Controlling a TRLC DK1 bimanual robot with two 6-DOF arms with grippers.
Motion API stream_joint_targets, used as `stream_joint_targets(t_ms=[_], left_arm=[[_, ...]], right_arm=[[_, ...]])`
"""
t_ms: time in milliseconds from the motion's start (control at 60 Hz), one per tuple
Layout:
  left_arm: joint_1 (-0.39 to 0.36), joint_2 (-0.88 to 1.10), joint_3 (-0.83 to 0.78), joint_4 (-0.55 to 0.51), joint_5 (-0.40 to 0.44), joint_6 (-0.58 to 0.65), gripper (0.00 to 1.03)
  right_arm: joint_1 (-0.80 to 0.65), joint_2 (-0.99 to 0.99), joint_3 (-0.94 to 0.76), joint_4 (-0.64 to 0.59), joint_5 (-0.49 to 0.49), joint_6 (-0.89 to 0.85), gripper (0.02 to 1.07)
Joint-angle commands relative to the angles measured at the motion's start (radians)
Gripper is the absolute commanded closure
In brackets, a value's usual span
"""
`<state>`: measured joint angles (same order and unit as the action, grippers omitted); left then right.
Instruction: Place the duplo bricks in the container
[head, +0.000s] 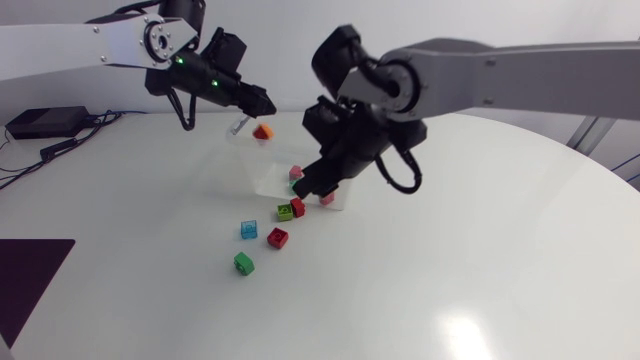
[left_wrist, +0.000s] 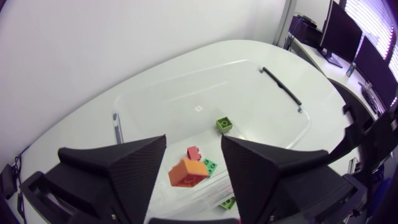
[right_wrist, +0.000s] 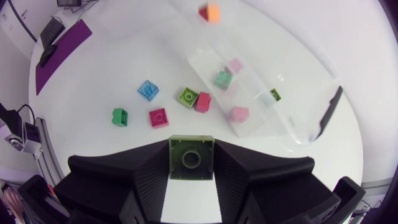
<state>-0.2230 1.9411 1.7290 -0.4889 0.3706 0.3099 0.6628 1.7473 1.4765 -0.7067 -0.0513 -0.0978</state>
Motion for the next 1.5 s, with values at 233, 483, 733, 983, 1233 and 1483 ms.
stream_joint_targets(t_ms=[233,483,733,983,1233,1483], left_arm=[[0.022,-0.12,-0.123,0.018,-0.061,-0.025,0.14],[-0.004,-0.38,-0.454,0.018,-0.061,0.09,0.14],[-0.039,-0.473,-0.706,-0.004,-0.067,0.196,0.14],[-0.064,-0.419,-0.844,0.003,-0.094,0.259,0.14],[-0.121,-0.369,-0.902,0.009,-0.127,0.258,0.15],[-0.141,-0.3,-0.916,0.061,-0.154,0.248,0.17]], right_arm=[[-0.097,-0.014,0.159,0.018,0.01,0.056,0.75],[-0.14,0.113,0.263,0.095,0.022,0.093,0.75],[-0.16,0.287,0.393,0.115,0.051,0.096,0.71],[-0.183,0.351,0.455,0.09,0.074,0.092,0.14],[-0.154,0.201,0.318,0.073,0.074,0.092,0.07],[-0.054,-0.005,0.073,0.092,0.076,0.087,0.07]])
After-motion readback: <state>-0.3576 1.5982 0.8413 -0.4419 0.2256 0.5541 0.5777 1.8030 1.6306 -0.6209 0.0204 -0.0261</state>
